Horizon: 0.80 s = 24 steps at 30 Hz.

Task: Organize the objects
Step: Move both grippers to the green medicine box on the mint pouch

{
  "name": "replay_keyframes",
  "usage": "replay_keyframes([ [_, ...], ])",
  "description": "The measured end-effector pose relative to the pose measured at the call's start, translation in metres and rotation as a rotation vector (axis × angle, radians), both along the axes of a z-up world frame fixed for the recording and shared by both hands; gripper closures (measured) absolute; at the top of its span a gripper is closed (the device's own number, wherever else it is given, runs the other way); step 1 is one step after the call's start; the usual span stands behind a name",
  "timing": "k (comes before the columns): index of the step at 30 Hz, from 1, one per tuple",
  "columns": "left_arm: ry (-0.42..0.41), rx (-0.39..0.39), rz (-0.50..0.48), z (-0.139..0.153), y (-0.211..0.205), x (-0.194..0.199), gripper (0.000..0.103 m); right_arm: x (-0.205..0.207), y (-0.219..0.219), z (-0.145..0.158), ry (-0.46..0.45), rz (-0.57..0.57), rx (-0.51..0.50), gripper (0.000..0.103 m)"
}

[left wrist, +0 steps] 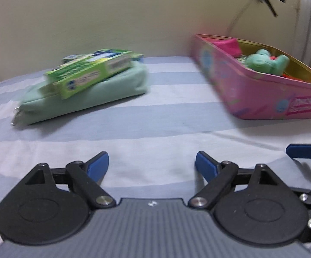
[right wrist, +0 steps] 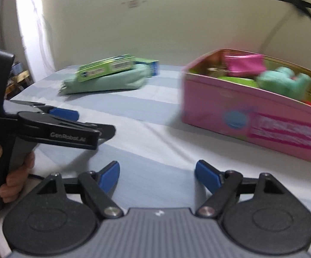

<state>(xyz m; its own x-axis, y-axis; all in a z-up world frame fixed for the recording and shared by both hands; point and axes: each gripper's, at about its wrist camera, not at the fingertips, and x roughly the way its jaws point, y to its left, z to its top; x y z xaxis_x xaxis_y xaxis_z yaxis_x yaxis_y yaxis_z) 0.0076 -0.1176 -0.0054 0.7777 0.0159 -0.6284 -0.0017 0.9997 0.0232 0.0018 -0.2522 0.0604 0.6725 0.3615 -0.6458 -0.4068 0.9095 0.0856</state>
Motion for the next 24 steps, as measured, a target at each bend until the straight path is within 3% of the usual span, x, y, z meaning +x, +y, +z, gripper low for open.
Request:
replay_keyframes([
  [8, -0.015, -0.013, 0.123, 0.003, 0.080, -0.007, 0.010, 0.016, 0.084, -0.002, -0.004, 0.160, -0.039, 0.019],
  [10, -0.008, 0.014, 0.187, 0.003, 0.095, -0.004, 0.010, 0.020, 0.099, -0.002, 0.000, 0.189, -0.041, 0.018],
  [14, -0.036, -0.105, 0.256, 0.007, 0.130, -0.005, 0.010, 0.039, 0.114, 0.006, 0.006, 0.230, -0.001, 0.023],
  [19, -0.158, -0.362, 0.311, 0.010, 0.162, -0.025, 0.010, 0.097, 0.103, 0.035, -0.010, 0.094, 0.217, 0.023],
  [22, -0.164, -0.536, 0.341, 0.010, 0.177, -0.018, 0.010, 0.148, 0.104, 0.043, 0.027, -0.006, 0.319, 0.023],
  [24, -0.168, -0.568, 0.335, 0.016, 0.178, -0.009, 0.011, 0.178, 0.105, 0.042, 0.074, -0.056, 0.379, 0.024],
])
